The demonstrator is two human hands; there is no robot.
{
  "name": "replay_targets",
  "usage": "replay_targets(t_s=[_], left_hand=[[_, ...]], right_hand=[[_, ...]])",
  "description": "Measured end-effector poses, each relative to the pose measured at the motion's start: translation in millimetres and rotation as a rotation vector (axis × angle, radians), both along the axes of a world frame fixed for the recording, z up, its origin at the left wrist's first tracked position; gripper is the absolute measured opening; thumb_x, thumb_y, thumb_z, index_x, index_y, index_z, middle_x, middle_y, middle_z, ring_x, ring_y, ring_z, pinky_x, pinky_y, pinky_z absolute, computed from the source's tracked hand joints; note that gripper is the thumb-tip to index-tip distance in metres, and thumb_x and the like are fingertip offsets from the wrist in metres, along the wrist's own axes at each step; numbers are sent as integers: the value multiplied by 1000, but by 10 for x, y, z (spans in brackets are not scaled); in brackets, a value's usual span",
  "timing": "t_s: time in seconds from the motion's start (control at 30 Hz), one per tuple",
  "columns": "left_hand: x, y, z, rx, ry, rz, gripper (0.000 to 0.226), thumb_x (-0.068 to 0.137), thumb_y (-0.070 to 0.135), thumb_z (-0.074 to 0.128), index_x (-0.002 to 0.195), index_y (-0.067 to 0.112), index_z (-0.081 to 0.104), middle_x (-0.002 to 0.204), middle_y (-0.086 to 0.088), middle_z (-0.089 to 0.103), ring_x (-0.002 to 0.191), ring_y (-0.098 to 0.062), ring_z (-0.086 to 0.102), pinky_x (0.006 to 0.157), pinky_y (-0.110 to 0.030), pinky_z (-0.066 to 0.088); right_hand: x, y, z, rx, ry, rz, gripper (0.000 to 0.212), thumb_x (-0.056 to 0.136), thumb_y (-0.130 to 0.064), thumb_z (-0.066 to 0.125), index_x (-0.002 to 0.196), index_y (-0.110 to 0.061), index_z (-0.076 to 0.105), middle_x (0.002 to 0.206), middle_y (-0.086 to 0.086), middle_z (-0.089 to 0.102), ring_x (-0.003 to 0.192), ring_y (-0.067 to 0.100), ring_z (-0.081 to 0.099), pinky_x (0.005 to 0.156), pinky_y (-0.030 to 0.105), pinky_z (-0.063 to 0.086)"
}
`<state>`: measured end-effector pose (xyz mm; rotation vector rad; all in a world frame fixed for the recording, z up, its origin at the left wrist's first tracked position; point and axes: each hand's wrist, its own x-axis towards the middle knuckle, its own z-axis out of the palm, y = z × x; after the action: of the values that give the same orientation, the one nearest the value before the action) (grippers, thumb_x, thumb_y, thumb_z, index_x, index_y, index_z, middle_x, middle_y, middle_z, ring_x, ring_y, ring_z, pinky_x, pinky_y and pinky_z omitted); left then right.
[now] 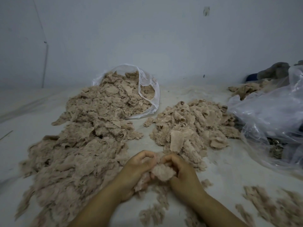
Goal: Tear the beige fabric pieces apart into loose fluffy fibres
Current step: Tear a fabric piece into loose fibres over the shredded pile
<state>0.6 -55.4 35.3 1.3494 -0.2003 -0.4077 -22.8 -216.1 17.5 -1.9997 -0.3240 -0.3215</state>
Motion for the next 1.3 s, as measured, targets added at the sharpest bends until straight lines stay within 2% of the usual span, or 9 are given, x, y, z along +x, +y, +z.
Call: replay_targets(t_s=[0.1,0.23,0.33,0.4,0.53,0.7,0.87,1.1,1.3], left_hand=[[-1,74,14,92,-116,-60,33,82,32,60,109,14,61,54,3,59,41,-5,52,39,-13,39],[-31,68,25,229,-259,-93,51,62,45,83,108,32,66,95,8,72,84,-9,70,69,-19,53],[-33,12,12,186,-261,19,7,82,14,69,90,15,69,71,4,71,55,-3,64,49,-12,47],[-31,4,6,161,-216,-15,9,91,5,57,87,6,65,61,7,66,43,2,56,41,-9,41],[-60,1,-5,150,-174,-153,20,82,19,66,87,1,59,64,1,64,46,-1,57,43,-10,42],[-27,19,-30,158,-163,-184,32,72,17,76,99,7,63,88,-4,72,69,-13,70,58,-20,52],[11,54,-34,193,-110,-176,23,73,20,74,92,7,70,51,-4,59,34,-10,49,36,-17,40],[39,156,24,271,-134,-242,23,74,21,75,82,0,70,66,0,65,45,-9,55,43,-18,46],[163,277,89,253,-92,141,8,84,15,66,86,8,70,70,-10,64,41,-12,51,40,-18,43]], right_hand=[[-28,6,42,258,95,-1,22,91,-7,60,85,-26,70,72,-13,69,58,-2,60,54,13,44],[-14,-14,59,426,291,11,23,95,-9,54,75,-5,64,49,-4,59,39,6,48,42,19,38],[-12,0,72,465,304,24,13,89,-13,63,85,-1,64,52,-2,59,42,8,50,41,20,39],[-28,5,92,507,318,54,26,77,-28,73,91,-8,66,60,0,62,48,9,55,44,20,43],[-21,-8,86,507,273,62,6,79,-19,74,76,-20,69,65,3,67,57,16,62,49,24,48],[-21,1,99,564,280,95,16,69,-24,77,59,-17,66,61,7,61,53,15,59,49,23,48],[9,-44,122,670,252,-74,13,77,-20,71,67,-12,69,45,5,51,37,11,44,38,20,37],[15,-58,162,680,206,-176,15,75,-18,73,74,-4,68,39,3,47,32,9,38,34,18,32],[266,-215,465,1117,276,-134,13,91,-14,58,89,-2,62,70,6,68,64,16,67,58,24,55]])
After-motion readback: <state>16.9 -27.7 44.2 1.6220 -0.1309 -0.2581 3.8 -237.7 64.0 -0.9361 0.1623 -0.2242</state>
